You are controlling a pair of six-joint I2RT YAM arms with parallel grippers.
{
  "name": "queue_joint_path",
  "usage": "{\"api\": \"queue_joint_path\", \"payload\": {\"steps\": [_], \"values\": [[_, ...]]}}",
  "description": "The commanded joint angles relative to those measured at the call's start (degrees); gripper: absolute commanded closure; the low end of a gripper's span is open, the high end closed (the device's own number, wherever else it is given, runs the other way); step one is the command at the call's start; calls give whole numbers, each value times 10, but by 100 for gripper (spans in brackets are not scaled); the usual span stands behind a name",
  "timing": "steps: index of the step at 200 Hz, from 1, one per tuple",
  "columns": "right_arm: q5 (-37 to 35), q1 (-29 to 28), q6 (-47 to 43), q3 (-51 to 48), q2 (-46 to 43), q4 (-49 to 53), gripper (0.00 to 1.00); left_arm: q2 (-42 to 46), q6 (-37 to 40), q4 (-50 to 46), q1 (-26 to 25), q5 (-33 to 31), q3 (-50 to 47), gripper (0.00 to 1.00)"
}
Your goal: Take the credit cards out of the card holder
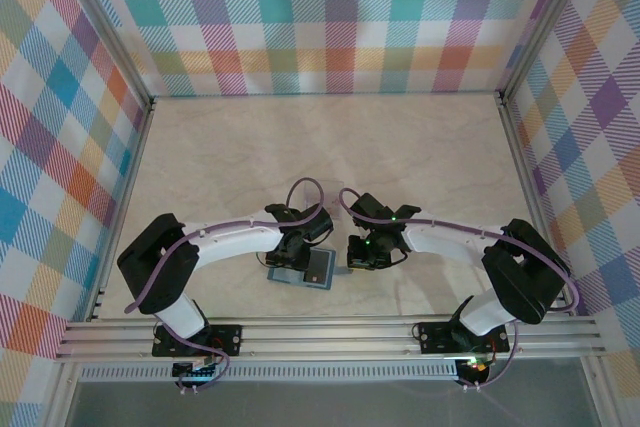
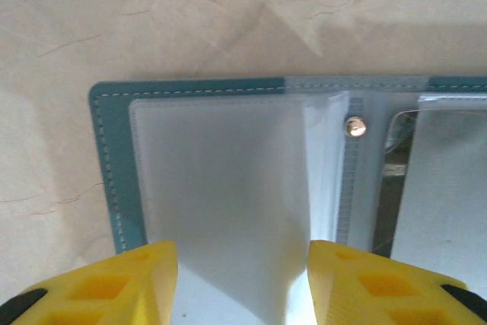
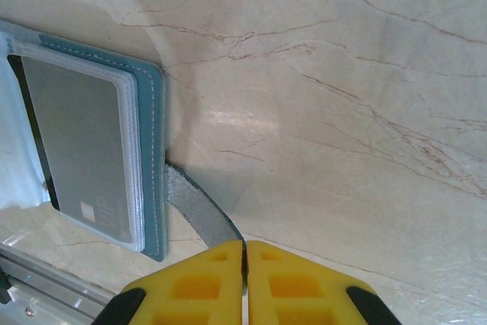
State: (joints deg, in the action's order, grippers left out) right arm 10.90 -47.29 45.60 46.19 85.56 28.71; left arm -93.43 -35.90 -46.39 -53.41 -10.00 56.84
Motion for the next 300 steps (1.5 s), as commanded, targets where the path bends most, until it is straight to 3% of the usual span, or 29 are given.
{"api": "queue_joint_path", "payload": {"steps": [1,99,130,180,238,300], "values": [[-8,-2,-11,15,4,21,89,-3,13,-26,-3,-18,5,52],[-22,17,-29,19,-14,52,90,-42,38,-33,-2,-18,-14,47],[-21,36,-41,17,-30,53,90,-54,43,-46,-2,-5,-11,52],[-3,41,-54,29,-15,43,93,10,31,-19,3,49,-11,53],[7,40,-55,39,-3,39,92,41,39,-60,17,21,4,50],[12,40,-54,34,-3,33,92,-6,64,-78,19,29,31,65]]}}
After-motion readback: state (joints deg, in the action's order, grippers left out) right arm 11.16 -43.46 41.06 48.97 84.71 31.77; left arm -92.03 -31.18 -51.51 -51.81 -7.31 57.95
